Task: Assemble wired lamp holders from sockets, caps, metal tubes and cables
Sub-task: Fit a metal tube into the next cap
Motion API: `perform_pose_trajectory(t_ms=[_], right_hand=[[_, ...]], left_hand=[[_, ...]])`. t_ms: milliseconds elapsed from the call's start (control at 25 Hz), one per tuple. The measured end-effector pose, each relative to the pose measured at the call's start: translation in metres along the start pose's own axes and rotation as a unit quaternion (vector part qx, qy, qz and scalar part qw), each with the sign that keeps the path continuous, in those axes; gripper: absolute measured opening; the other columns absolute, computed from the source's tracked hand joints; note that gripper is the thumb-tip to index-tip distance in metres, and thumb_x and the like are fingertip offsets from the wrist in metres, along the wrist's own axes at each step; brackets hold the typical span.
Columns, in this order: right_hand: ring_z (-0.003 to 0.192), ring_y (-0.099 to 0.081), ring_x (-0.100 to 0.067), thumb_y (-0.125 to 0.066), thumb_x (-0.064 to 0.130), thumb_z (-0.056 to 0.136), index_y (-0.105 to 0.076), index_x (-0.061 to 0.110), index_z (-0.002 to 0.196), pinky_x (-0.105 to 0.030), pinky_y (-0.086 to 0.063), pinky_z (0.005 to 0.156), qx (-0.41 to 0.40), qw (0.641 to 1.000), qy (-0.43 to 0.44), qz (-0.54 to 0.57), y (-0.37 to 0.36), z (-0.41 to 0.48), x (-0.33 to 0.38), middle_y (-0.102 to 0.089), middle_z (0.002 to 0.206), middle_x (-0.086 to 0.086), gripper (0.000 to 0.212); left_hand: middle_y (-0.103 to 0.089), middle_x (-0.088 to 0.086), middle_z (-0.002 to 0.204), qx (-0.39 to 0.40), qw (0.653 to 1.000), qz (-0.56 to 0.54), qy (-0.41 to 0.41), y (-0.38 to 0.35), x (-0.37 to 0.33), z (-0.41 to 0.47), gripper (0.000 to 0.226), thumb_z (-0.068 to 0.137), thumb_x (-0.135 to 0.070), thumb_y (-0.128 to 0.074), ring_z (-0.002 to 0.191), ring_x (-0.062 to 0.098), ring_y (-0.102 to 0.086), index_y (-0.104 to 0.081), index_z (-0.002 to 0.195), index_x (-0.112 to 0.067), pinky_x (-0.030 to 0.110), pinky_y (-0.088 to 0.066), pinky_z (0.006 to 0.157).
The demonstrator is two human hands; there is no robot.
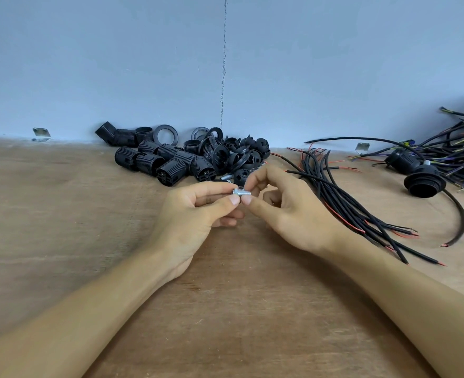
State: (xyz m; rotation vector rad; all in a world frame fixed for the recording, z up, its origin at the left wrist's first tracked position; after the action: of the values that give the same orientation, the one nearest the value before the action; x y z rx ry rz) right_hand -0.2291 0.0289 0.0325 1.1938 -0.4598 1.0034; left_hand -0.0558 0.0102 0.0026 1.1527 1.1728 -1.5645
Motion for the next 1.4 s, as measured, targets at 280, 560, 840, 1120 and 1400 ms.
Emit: perform_pose_trajectory(t_ms=[280, 560, 840, 1120, 1400], right_hand=[[0.050, -0.048, -0.008, -0.060, 0.040, 0.098, -0.063, 0.024, 0.094, -0.020, -0.042, 0.053, -0.013, 1.000, -0.024, 0.008, 0.0035, 0.0016, -0.0027, -0.062, 0.067, 0.016, 0.018], [0.052, -0.053, -0.001, -0.052, 0.034, 0.103, -0.061, 0.028, 0.081, -0.020, -0.042, 0.059, -0.004, 0.999, -0.007, -0.035, -0.0045, 0.0034, -0.0054, -0.061, 0.067, 0.016, 0.024], [0.059, -0.057, -0.004, -0.068, 0.029, 0.095, -0.067, 0.024, 0.088, -0.011, -0.036, 0.057, -0.024, 0.991, 0.072, -0.109, -0.0032, 0.0014, -0.0085, -0.058, 0.068, 0.020, 0.009], [0.056, -0.055, -0.008, -0.067, 0.021, 0.096, -0.065, 0.023, 0.093, -0.013, -0.038, 0.059, -0.045, 0.994, 0.062, -0.082, 0.0000, 0.0026, -0.0069, -0.059, 0.065, 0.027, 0.004], [0.060, -0.058, -0.007, -0.075, 0.014, 0.089, -0.069, 0.024, 0.100, -0.015, -0.043, 0.062, -0.047, 0.999, 0.022, -0.008, -0.0019, 0.0023, -0.0079, -0.063, 0.083, 0.012, 0.015]], left_hand=[[-0.079, 0.011, 0.086, 0.004, 1.000, 0.007, 0.002, 0.0004, -0.0003, -0.0003, 0.016, 0.087, -0.002, -0.075, 0.076, 0.021, -0.077, -0.077, 0.101, -0.011, 0.023, -0.060, 0.067], [-0.079, 0.014, 0.087, 0.008, 1.000, 0.012, 0.013, -0.0012, -0.0012, -0.0004, 0.013, 0.088, 0.002, -0.073, 0.075, 0.024, -0.077, -0.076, 0.097, -0.006, 0.025, -0.060, 0.065], [-0.078, 0.014, 0.086, 0.005, 1.000, 0.005, 0.005, -0.0007, -0.0026, -0.0006, 0.019, 0.086, -0.011, -0.078, 0.072, 0.022, -0.075, -0.074, 0.103, -0.004, 0.027, -0.061, 0.065], [-0.077, 0.011, 0.082, -0.008, 0.999, 0.016, 0.032, 0.0025, 0.0007, 0.0021, 0.019, 0.084, -0.004, -0.079, 0.068, 0.021, -0.074, -0.075, 0.102, -0.002, 0.025, -0.059, 0.062], [-0.077, 0.009, 0.081, -0.004, 0.999, -0.003, 0.040, 0.0032, 0.0000, 0.0031, 0.014, 0.088, -0.002, -0.073, 0.067, 0.019, -0.073, -0.074, 0.102, -0.004, 0.025, -0.059, 0.061]])
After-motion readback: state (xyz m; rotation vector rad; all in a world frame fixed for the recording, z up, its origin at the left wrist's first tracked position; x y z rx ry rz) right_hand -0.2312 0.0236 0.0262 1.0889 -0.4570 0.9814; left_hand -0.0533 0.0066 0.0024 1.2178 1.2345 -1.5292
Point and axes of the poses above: each hand's wrist, its own z-axis towards the middle knuckle, its own y-axis out of the back of the hand, x = y × z, the point moved 2 cm from there along z, towards the middle knuckle
